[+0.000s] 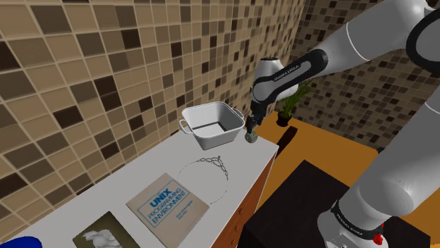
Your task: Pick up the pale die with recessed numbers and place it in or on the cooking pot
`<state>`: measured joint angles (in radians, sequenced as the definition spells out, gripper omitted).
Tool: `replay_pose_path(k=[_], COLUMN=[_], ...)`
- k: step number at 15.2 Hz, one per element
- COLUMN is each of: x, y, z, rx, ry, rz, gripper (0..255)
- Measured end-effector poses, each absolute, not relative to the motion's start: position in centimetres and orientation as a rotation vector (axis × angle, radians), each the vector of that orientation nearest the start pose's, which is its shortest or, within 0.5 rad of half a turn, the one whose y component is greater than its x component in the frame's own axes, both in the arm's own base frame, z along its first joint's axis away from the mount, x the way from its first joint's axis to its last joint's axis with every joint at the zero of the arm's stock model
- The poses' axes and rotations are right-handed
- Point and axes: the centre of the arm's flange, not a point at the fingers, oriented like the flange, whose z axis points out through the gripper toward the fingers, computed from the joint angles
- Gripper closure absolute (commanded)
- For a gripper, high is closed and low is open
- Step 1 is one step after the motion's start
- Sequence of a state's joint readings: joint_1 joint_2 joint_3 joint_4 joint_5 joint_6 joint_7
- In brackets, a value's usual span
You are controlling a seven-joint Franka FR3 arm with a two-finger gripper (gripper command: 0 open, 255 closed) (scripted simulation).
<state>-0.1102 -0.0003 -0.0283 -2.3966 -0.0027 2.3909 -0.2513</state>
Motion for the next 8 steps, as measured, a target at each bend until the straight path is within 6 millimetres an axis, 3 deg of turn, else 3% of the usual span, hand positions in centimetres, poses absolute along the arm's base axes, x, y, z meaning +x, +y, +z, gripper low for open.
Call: replay_pose_path(k=[3,8], x=[49.9,50.5], y=[-8.1,-8.4], z=[28.8,26.1], rx=[-3.145,-3.148], ry=[-0.174,-0.17], rz=[0.015,0.005], gripper=[0,0])
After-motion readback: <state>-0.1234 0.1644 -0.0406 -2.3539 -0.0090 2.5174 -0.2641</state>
